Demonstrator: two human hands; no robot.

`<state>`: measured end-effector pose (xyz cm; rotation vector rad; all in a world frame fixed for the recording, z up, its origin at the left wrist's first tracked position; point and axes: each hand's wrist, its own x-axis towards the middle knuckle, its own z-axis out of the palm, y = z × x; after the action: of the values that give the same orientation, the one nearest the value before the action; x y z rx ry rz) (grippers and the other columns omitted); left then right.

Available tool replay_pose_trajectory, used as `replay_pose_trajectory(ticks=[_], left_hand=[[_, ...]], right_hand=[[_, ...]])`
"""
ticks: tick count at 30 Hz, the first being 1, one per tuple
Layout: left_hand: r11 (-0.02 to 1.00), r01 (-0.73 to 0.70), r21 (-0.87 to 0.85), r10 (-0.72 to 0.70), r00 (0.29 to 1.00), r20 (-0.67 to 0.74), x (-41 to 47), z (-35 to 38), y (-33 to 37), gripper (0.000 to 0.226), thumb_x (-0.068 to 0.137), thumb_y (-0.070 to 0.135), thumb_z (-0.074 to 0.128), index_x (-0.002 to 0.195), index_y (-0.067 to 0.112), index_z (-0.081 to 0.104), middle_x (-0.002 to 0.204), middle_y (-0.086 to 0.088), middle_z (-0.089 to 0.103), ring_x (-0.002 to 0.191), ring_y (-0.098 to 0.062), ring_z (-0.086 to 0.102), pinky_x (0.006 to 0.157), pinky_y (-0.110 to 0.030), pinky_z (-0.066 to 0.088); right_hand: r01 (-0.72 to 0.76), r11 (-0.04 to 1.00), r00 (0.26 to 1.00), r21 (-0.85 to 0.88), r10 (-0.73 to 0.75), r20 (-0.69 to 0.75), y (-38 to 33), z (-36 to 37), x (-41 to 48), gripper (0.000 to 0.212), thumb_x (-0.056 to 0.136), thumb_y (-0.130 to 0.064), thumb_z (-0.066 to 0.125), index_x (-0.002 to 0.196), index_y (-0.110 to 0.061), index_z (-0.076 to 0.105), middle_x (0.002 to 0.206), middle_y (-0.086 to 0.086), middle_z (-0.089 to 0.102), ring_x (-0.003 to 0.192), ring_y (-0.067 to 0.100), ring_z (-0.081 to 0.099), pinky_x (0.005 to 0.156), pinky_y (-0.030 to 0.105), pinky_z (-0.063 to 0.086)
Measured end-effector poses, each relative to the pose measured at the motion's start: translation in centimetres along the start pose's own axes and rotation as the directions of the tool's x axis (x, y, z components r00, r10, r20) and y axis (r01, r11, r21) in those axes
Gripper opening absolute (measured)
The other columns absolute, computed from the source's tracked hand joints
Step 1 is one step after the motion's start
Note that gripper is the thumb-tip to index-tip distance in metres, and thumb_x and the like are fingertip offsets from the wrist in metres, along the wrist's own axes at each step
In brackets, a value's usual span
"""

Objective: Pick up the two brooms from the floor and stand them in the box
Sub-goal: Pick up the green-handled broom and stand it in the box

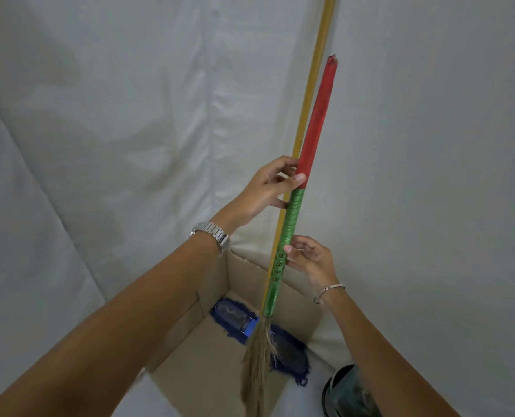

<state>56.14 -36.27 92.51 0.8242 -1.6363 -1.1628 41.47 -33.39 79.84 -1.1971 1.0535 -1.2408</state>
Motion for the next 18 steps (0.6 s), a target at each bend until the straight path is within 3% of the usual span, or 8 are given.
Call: replay_pose_trajectory(ticks=[4,7,10,12,16,18], left_hand=[[1.0,0.018,0.004,-0.018,0.999,-0.049,2.6,-4.3,-2.6,0.012,0.091,0.011,0.055,0.098,0.02,0.058,0.086,0.003,0.052,0.079,0.0,0.064,0.064,-0.03,0.06],[0.999,0.045,0.018,-0.044,0.996,-0.076,4.4,-7.9,-5.1,0.013,0.09,0.011,0.056,0.097,0.023,0.059,0.087,0.003,0.053,0.081,-0.003,0.064,0.068,-0.033,0.06],[0.997,0.077,0.015,-0.075,0.993,-0.096,5.9,-11.3,-8.4,0.013,0.09,0.01,0.056,0.099,0.02,0.059,0.09,0.002,0.052,0.082,-0.004,0.065,0.071,-0.035,0.06],[0.994,0.107,0.012,-0.106,0.992,-0.075,7.6,-13.8,-10.8,0.016,0.09,0.011,0.055,0.105,0.014,0.058,0.092,0.001,0.052,0.084,-0.006,0.064,0.073,-0.035,0.06],[0.979,0.202,-0.018,-0.202,0.979,-0.012,10.9,-18.6,-16.6,0.027,0.091,0.012,0.053,0.118,0.007,0.055,0.097,-0.002,0.054,0.095,-0.015,0.06,0.079,-0.036,0.058],[0.969,0.239,-0.066,-0.239,0.971,0.002,12.4,-21.3,-20.1,0.027,0.091,0.011,0.053,0.117,0.007,0.055,0.098,-0.002,0.055,0.097,-0.017,0.059,0.081,-0.038,0.058]], right_hand=[[-0.035,0.999,0.998,0.02,0.034,0.054,2.0,2.6,5.1,0.022,0.077,-0.002,0.066,0.079,-0.024,0.069,0.069,-0.011,0.074,0.067,0.006,0.069,0.063,0.021,0.058],[-0.057,0.998,0.995,0.024,0.055,0.081,3.8,5.2,9.1,0.024,0.077,-0.001,0.066,0.078,-0.026,0.069,0.071,-0.008,0.074,0.07,0.008,0.068,0.067,0.022,0.059],[-0.099,0.995,0.992,0.021,0.097,0.08,5.9,7.6,12.2,0.021,0.078,-0.003,0.066,0.084,-0.022,0.067,0.083,0.0,0.07,0.081,0.019,0.066,0.08,0.034,0.057],[-0.126,0.991,0.991,0.043,0.124,0.053,7.6,9.1,14.8,0.018,0.077,-0.004,0.066,0.088,-0.018,0.067,0.087,0.006,0.068,0.088,0.027,0.064,0.085,0.041,0.054],[-0.18,0.983,0.981,0.047,0.182,-0.065,11.7,12.1,20.0,0.019,0.074,-0.002,0.07,0.083,-0.019,0.067,0.084,0.006,0.068,0.084,0.027,0.065,0.075,0.029,0.057],[-0.19,0.98,0.972,0.059,0.196,-0.128,14.5,13.9,22.8,0.019,0.073,0.0,0.07,0.084,-0.016,0.067,0.087,0.011,0.069,0.086,0.031,0.065,0.079,0.037,0.057]])
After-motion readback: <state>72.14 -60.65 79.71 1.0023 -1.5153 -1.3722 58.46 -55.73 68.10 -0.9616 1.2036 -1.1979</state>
